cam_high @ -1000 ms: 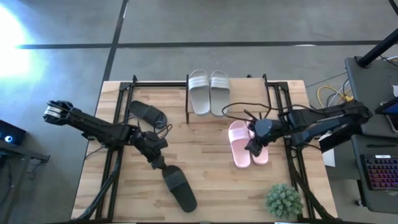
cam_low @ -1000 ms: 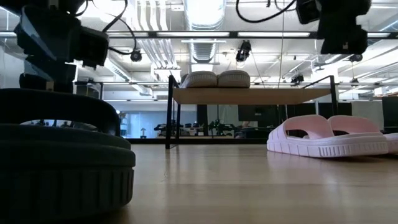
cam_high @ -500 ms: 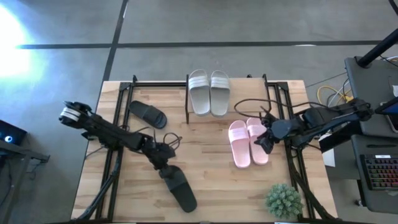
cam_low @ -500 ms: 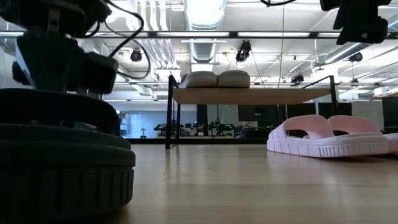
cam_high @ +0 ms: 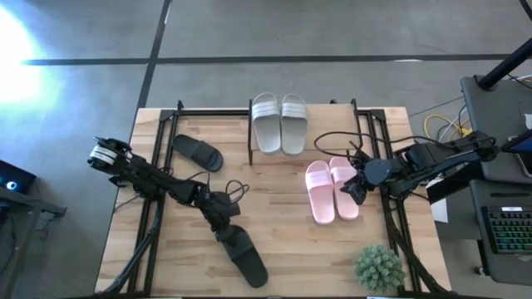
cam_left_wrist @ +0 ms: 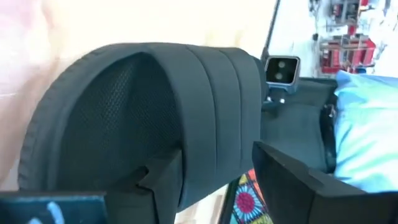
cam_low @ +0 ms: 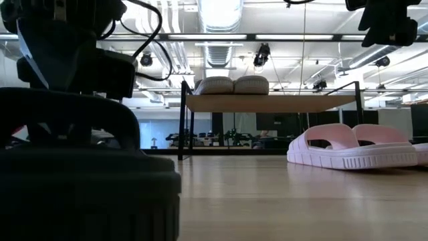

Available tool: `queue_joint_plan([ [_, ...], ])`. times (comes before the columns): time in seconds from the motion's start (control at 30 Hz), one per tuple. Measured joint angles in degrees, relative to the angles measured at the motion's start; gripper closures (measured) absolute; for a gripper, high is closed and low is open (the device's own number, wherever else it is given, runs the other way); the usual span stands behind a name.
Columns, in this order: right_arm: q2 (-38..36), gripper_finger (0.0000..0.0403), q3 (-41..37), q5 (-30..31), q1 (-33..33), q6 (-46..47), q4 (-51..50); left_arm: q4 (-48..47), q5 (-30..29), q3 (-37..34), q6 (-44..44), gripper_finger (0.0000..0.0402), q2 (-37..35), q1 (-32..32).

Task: Pick and place slides into the shelf
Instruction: Move the bottom black slide to the center of the table

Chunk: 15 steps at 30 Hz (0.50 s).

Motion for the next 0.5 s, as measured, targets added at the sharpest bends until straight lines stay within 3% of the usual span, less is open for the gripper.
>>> queue_joint_plan([
  [0.17, 0.2, 0.0254, 0.0, 0.0, 0.0, 0.9, -1.0, 1.7, 3.1, 0.1, -0.1, 0.0243, 1.0, -0.4],
  [0.5, 1.0, 0.0263, 0.0, 0.2, 0.0, 1.3, -1.1, 11.7, 2.8, 0.1, 0.4, 0.0393, 0.8, -0.6],
])
